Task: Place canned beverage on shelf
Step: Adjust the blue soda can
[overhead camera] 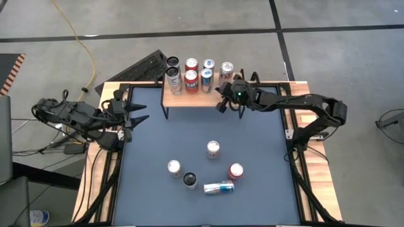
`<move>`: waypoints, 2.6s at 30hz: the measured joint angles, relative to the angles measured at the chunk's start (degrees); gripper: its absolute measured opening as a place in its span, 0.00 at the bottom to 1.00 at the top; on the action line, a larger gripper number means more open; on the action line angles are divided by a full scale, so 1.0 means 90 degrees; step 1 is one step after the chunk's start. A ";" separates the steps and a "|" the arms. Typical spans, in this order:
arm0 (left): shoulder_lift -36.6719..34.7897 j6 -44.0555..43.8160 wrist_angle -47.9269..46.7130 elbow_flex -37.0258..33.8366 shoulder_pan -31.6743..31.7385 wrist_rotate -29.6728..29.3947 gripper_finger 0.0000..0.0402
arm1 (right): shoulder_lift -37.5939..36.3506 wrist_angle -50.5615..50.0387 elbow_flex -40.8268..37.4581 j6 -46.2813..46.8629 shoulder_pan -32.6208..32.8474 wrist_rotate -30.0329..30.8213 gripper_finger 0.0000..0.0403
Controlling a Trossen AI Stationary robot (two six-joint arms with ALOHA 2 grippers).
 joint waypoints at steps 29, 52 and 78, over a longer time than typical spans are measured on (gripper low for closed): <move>0.3347 0.2104 0.3554 0.0214 0.4482 0.5385 0.00 | -0.2759 -0.2449 0.0369 -0.0031 0.2316 0.2350 0.00; 0.5826 0.3124 0.2563 0.2178 0.4734 0.2933 0.00 | -0.2871 -0.2807 0.0369 0.0016 0.3143 0.2880 0.00; 0.5940 0.3620 0.2838 0.2153 0.4672 0.1770 0.00 | -0.2868 -0.2827 0.0367 0.0021 0.3227 0.2834 0.00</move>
